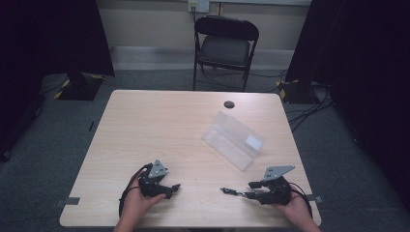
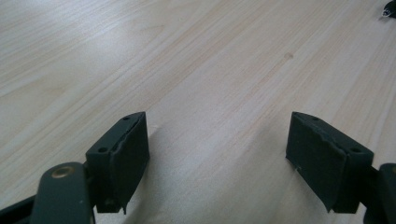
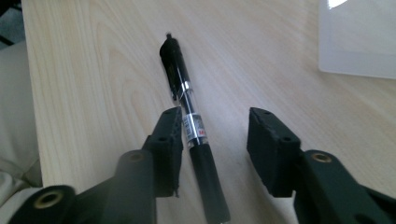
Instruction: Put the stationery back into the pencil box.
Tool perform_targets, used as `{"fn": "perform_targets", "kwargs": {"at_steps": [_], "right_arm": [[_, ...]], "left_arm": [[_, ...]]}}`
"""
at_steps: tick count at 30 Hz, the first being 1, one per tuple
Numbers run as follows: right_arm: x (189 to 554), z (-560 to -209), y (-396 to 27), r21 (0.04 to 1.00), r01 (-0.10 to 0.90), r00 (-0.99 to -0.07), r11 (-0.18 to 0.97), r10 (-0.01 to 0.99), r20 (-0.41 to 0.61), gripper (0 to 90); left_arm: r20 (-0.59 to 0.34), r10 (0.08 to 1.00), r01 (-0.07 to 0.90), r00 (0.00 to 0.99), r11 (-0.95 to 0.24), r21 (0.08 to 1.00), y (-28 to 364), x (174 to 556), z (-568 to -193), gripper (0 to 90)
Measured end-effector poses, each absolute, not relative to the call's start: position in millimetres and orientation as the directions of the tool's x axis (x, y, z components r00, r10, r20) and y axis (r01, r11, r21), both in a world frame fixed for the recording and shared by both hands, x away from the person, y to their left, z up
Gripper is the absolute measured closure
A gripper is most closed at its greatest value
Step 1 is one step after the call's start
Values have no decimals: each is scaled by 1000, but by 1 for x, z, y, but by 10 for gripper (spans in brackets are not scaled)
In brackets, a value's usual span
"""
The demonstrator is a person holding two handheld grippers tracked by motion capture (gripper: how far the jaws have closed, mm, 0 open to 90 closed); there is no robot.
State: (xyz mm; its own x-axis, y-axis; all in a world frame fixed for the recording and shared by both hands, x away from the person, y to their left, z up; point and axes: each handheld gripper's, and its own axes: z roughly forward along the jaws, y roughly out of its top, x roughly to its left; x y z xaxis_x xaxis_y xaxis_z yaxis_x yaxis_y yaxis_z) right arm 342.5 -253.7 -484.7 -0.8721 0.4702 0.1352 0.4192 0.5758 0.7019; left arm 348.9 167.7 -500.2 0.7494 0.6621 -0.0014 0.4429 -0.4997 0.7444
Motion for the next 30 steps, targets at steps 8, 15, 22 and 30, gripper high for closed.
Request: {"fn": "perform_targets", "kwargs": {"at_steps": [8,15,22,30], "right_arm": [[343,-486,-251,676,437,-862,594,491,126,789],[348,-487,-245,680,457,-844,574,521,128,792],[351,-488,-236,688,455,-843,566,523,127,776],[345,-488,-245,694,449,-842,563,527,117,700]], "left_arm": [[-2,663,444,748,-499,744,168,348,-500,210],[-2,663,444,749,-499,744,168,348,-500,210],[-2,664,444,748,-499,744,168,348,-500,210],[-2,663,444,748,-499,744,168,348,-500,210]]}}
